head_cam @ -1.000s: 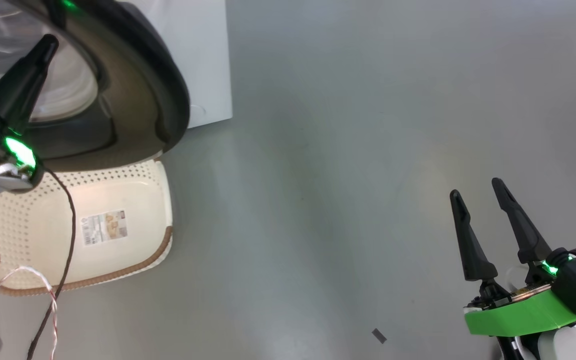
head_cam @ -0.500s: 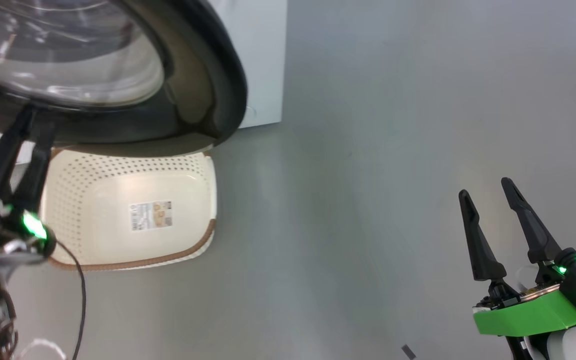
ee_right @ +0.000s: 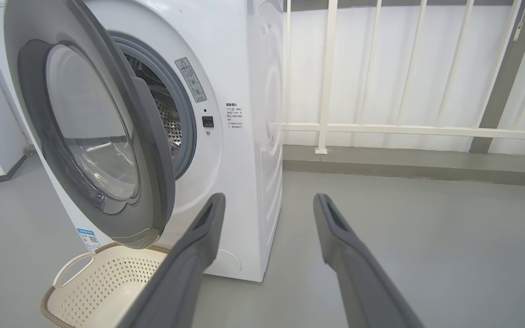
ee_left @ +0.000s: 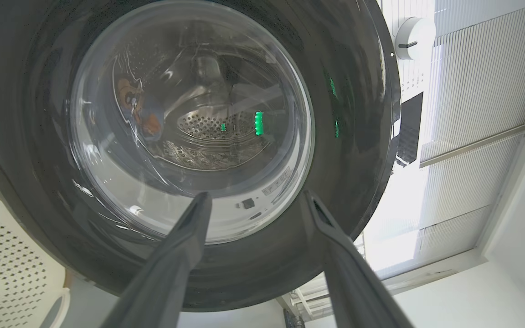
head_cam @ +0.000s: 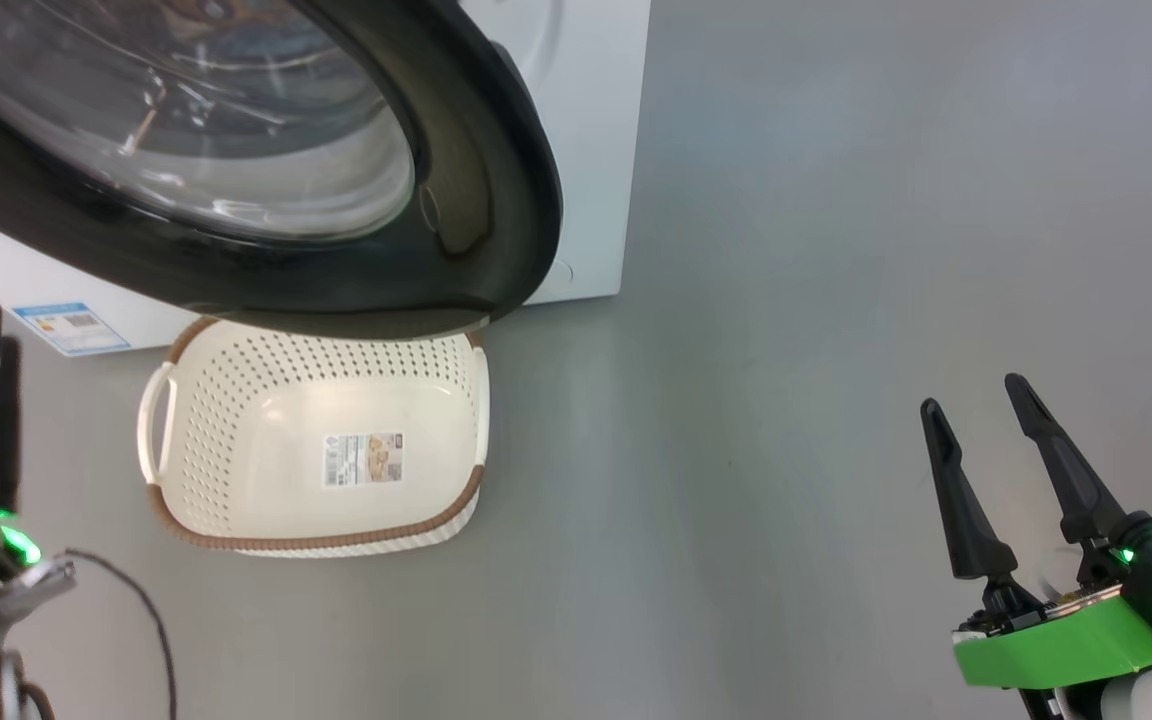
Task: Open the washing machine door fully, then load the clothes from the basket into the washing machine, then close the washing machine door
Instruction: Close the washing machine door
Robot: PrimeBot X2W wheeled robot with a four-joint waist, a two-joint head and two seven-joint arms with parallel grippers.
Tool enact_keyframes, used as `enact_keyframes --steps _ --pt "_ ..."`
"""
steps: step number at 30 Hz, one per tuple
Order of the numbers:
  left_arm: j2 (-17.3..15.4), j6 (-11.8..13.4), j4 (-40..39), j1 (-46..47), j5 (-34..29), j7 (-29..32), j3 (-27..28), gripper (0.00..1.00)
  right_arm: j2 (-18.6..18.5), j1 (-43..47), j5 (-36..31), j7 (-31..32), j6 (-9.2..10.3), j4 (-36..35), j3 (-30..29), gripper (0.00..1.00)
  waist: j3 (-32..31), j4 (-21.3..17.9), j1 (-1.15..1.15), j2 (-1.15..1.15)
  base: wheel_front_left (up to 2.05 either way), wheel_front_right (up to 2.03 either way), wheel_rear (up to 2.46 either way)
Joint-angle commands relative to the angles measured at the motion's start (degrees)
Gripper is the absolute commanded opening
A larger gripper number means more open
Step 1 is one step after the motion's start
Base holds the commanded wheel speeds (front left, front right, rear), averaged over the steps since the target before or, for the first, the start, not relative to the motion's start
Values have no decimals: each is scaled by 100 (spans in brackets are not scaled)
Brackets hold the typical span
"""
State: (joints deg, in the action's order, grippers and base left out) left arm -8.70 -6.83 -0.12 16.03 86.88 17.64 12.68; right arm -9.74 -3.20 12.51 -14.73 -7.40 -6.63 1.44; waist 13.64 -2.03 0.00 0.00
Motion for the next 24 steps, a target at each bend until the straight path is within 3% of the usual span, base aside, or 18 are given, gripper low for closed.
enact_keyframes --steps 1,8,13,18,24 --pt "-179 -65 -350 -112 -434 -301 161 100 -86 95 -87 -27 -9 -136 112 100 -97 29 0 0 0 0 0" --pt "-442 -41 -834 -836 -3390 -1996 -373 100 -83 277 -129 -27 -9 -126 42 100 -340 71 0 0 0 0 0" --pt "-593 386 -919 -1345 -5285 -2705 -844 100 -82 471 -185 -27 -9 -113 30 100 -553 148 0 0 0 0 0" --pt "-530 716 -956 -1803 -6174 -2939 -1222 100 -86 670 -231 -27 -9 -101 46 100 -758 220 0 0 0 0 0" --pt "-457 945 -887 -2176 -6663 -2962 -1542 100 -75 843 -268 -27 -9 -63 75 100 -960 263 0 0 0 0 0"
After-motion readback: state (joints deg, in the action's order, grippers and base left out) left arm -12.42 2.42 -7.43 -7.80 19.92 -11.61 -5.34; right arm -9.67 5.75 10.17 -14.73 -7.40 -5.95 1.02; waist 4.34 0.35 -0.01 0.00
